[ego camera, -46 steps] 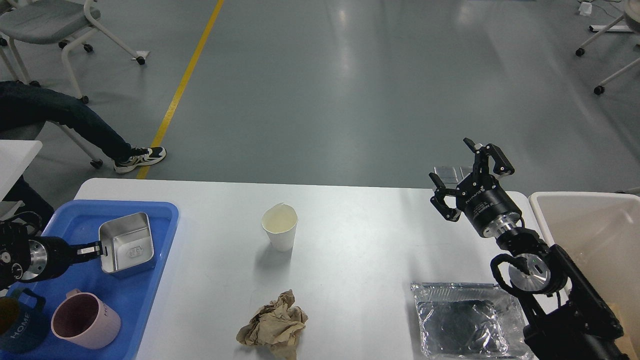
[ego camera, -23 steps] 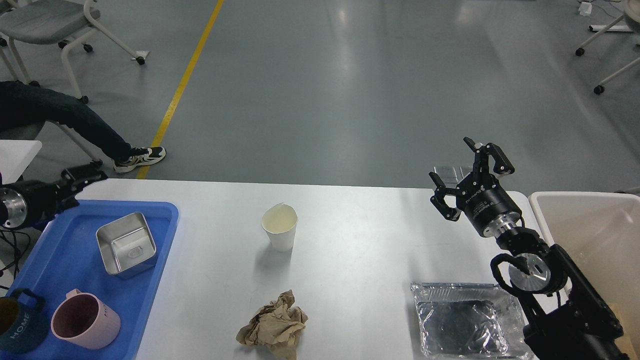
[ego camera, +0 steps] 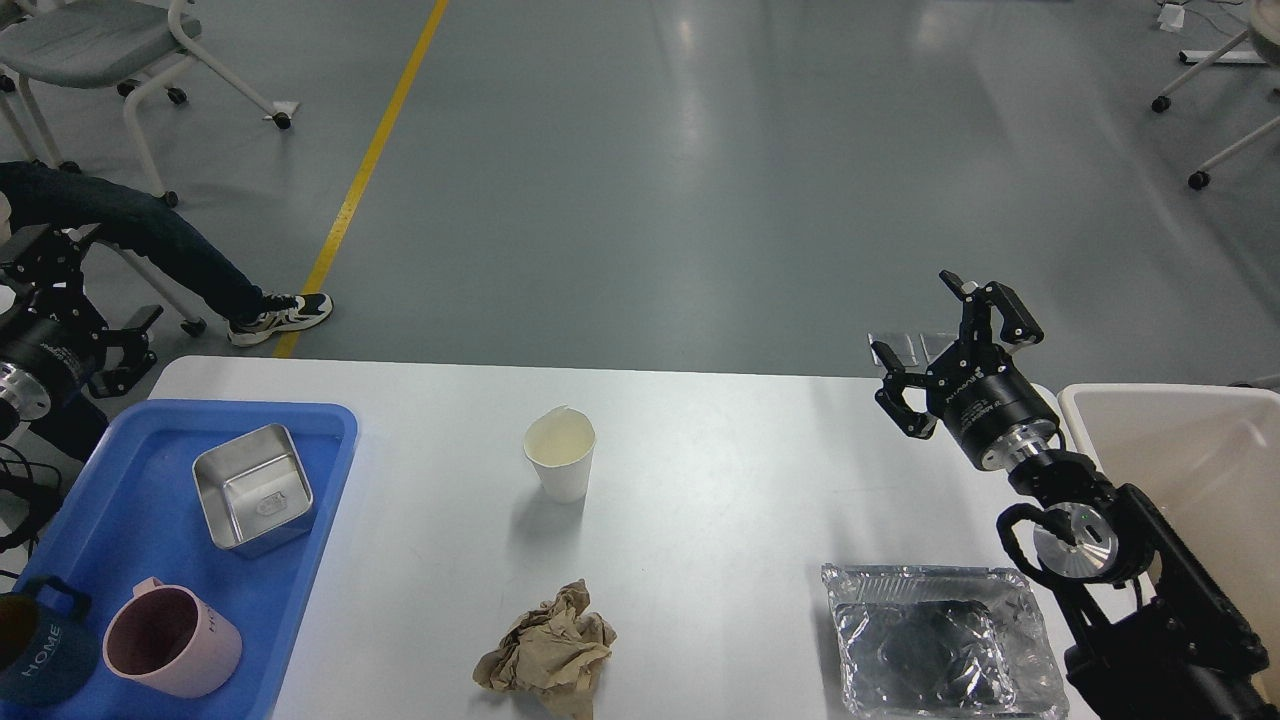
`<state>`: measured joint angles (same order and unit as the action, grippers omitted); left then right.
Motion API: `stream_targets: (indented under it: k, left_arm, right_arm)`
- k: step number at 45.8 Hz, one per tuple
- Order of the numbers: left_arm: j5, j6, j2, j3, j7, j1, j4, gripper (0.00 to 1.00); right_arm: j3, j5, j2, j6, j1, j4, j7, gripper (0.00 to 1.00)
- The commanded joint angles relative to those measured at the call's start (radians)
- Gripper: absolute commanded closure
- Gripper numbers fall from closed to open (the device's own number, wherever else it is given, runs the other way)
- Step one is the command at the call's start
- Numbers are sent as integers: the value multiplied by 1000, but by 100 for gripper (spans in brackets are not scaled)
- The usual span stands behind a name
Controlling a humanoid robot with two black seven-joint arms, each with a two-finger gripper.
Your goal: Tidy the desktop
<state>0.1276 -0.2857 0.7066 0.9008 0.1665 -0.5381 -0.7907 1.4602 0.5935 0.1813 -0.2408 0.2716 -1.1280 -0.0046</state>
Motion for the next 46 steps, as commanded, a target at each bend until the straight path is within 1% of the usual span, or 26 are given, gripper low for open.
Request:
stream_targets:
  k: [1,6,10,13,15,19,22,24,27,29,34,37,43,46]
  left_arm:
    - [1,-18,-73,222,-1,144,-122,3]
    - [3,-18,-165,300,-1,191,-180,3]
    - [3,-21,-229,322,-1,237,-202,3]
    - [3,-47,-275,348,-1,283,-240,3]
    - [3,-58,-295,366,-1,303,-263,3]
    - [3,-52,-318,385,-2,334,-311,3]
    - [7,-44,-325,383,-1,346,-335,3]
    - [9,-36,-325,383,-1,353,-338,3]
    - [9,-12,-325,383,-1,356,-338,3]
    - [9,9,-325,382,-1,357,-338,3]
    - [9,78,-323,375,-4,356,-340,3]
    - [9,106,-323,369,-12,354,-341,3]
    - [12,108,-328,363,-13,356,-341,3]
    - [18,92,-328,362,-13,357,-341,3]
  right_arm:
    - [-1,0,44,-3,-2,0,0,0]
    - [-3,0,70,-6,-2,-3,0,0]
    - [-24,6,98,-11,-2,-3,-2,0]
    - [-70,25,127,-12,0,-3,-1,0]
    - [-81,31,150,-14,0,-4,-1,0]
    - [-101,49,199,-14,-2,-12,-1,0]
    - [-139,126,248,-12,0,-27,8,0]
    - [-164,207,283,-11,0,-47,37,0]
    - [-188,339,345,-6,0,-75,101,0]
    - [-210,414,389,-6,-2,-85,124,0]
    - [-290,532,504,-6,-2,-99,126,0]
    - [-319,580,576,-8,-2,-116,127,0]
    - [-351,702,751,-22,-9,-202,126,0]
    - [-380,732,825,-55,-9,-222,126,0]
